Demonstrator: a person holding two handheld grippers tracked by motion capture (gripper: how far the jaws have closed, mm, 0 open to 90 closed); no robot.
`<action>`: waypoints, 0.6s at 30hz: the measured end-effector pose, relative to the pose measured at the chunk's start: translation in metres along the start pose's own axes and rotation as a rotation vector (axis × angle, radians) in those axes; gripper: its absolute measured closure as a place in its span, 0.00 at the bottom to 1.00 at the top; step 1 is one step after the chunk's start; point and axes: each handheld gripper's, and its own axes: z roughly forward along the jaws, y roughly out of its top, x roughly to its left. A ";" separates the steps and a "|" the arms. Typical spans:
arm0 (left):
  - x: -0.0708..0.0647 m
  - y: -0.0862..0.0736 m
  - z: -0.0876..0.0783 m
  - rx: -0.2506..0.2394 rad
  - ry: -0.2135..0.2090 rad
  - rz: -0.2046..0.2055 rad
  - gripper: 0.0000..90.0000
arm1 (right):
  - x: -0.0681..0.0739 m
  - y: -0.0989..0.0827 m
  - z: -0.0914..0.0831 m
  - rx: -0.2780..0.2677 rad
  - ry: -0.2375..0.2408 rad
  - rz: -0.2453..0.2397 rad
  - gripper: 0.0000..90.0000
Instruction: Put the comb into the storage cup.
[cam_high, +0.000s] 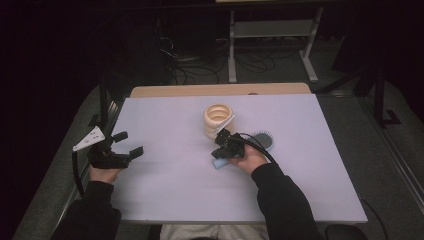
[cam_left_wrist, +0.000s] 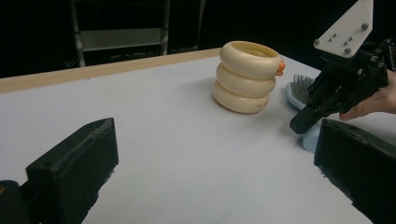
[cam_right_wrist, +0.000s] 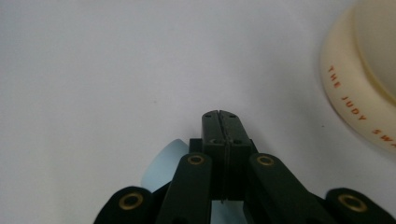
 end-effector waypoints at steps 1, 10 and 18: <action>0.000 0.000 0.000 0.002 -0.002 0.001 0.00 | 0.001 -0.001 0.000 0.001 0.002 -0.004 0.98; 0.000 0.000 0.000 0.003 -0.001 -0.002 0.00 | 0.007 -0.010 -0.004 0.014 0.012 -0.028 0.98; 0.001 0.000 0.001 0.007 0.000 -0.004 0.00 | 0.011 -0.017 -0.009 0.021 0.021 -0.031 0.98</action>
